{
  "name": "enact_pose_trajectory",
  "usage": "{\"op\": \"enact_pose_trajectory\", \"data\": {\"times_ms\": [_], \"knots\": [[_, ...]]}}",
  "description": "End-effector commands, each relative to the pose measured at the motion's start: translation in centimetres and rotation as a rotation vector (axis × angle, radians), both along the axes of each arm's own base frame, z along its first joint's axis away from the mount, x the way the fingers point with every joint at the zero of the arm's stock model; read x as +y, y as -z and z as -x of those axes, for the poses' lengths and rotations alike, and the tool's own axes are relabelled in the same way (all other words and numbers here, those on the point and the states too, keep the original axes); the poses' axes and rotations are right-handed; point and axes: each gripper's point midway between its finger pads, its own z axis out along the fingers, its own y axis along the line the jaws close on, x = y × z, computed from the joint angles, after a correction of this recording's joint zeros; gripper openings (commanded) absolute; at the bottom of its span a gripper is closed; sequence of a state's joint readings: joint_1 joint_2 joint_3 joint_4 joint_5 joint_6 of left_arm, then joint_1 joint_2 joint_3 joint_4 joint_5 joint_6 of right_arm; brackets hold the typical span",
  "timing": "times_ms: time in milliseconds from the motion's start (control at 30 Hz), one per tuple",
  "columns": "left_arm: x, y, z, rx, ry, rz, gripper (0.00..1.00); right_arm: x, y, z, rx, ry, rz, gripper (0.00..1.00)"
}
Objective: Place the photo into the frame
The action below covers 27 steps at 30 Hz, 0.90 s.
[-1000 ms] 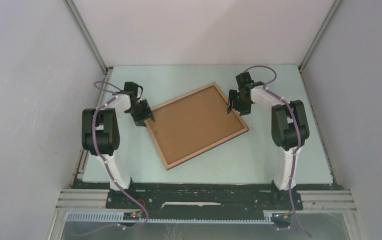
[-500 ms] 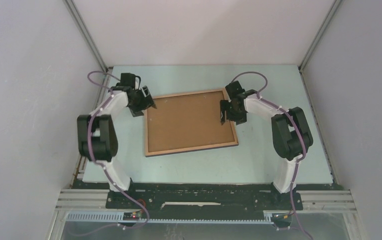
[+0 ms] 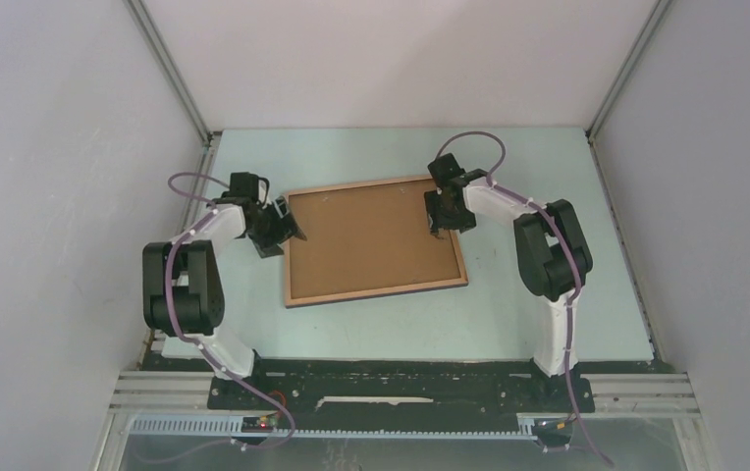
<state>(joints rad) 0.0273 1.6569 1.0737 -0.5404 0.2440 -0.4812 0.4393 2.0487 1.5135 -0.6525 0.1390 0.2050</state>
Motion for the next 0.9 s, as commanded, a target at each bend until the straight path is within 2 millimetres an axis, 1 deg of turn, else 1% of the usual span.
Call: {"op": "enact_pose_trajectory", "data": {"times_ms": [0,167,267,400,533,633,733,867], "knots": [[-0.5,0.4,-0.2,-0.024,-0.023,0.091,0.77,-0.4,-0.2,0.3,0.001,-0.027,0.02,0.72],[-1.6,2.1,-0.3,0.021,-0.045,0.192,0.77,-0.7,-0.2,1.0,0.008,-0.024,-0.003,0.74],[-1.7,2.5,-0.4,0.033,-0.058,0.213,0.76,-0.9,-0.5,1.3,0.002,-0.024,-0.023,0.73],[-1.3,2.8,-0.5,0.04,-0.075,0.217,0.76,-1.4,-0.5,1.5,0.001,-0.01,-0.041,0.69],[-1.2,3.0,-0.5,0.046,-0.081,0.218,0.76,-1.3,-0.5,1.3,0.0,-0.011,-0.07,0.66],[-1.2,3.1,-0.5,0.05,-0.08,0.223,0.76,-1.1,-0.5,0.9,-0.012,-0.017,-0.075,0.65],[-1.3,3.3,-0.4,0.055,-0.081,0.228,0.75,-1.3,-0.6,0.3,-0.024,-0.007,-0.054,0.64],[-1.3,3.2,-0.4,0.054,-0.08,0.229,0.76,-1.3,-0.4,-0.2,-0.024,0.001,-0.039,0.57]]}}
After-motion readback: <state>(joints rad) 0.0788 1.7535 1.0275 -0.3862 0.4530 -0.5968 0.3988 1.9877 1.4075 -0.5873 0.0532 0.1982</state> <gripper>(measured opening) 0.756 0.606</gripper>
